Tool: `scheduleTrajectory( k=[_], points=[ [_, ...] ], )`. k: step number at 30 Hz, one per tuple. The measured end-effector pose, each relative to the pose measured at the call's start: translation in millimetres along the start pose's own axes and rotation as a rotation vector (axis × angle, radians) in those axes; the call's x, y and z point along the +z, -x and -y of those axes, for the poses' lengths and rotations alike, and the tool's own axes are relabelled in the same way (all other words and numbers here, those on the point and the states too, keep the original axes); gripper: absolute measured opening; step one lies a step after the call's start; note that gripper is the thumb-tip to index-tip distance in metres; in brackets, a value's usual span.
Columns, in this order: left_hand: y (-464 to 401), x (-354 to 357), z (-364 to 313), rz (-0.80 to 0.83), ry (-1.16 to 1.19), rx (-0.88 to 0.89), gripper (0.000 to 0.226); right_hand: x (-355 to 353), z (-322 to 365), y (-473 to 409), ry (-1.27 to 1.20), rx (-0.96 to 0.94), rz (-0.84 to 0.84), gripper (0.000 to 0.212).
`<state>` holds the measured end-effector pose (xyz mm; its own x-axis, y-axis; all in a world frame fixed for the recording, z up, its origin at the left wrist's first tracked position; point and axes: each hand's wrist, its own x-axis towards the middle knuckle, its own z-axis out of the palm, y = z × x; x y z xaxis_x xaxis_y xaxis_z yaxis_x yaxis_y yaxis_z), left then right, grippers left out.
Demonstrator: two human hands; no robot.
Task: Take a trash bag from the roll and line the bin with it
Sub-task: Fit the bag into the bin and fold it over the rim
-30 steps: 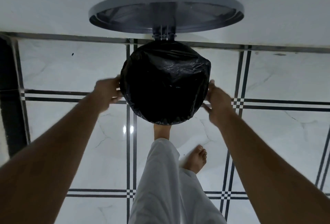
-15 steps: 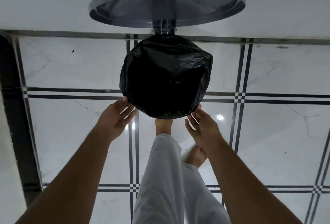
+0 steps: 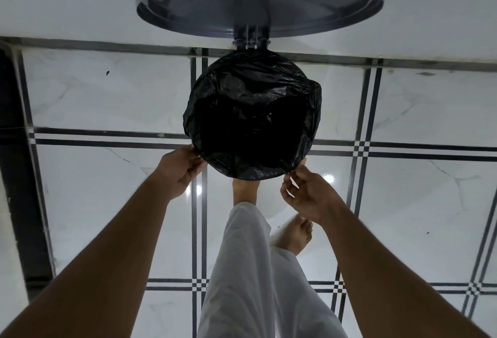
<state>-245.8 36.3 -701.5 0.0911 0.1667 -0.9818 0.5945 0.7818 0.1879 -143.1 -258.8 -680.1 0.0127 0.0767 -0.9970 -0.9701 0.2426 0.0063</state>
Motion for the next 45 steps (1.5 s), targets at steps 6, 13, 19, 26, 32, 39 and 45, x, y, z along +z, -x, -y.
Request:
scheduleTrajectory(
  k=[6,13,19,26,32,39,45],
  points=[
    [9.0,-5.8,6.7,0.151,0.006,-0.073,0.029,3.1,9.6,-5.5,0.046,-0.016,-0.06,0.025],
    [18.5,-4.7,25.8,0.195,-0.011,-0.237,0.03,1.8,4.2,12.8,-0.063,0.014,0.034,0.038],
    [22.5,11.0,39.5,0.116,0.012,-0.201,0.025,16.5,5.5,0.5,-0.05,-0.003,-0.072,0.015],
    [18.3,24.1,22.5,-0.17,-0.024,-0.047,0.027,38.6,34.1,-7.7,0.099,-0.201,-0.324,0.013],
    [34.2,49.2,-7.9,-0.501,-0.405,0.638,0.039,72.7,47.1,6.5,0.722,-1.111,-0.477,0.032],
    [29.4,70.8,-46.7,-0.614,-0.578,0.675,0.063,102.4,64.7,6.3,0.81,-0.976,-0.219,0.044],
    [40.7,119.3,-23.1,0.303,-1.46,0.544,0.031,105.2,65.5,1.6,0.825,-0.962,-0.209,0.05]
  ],
)
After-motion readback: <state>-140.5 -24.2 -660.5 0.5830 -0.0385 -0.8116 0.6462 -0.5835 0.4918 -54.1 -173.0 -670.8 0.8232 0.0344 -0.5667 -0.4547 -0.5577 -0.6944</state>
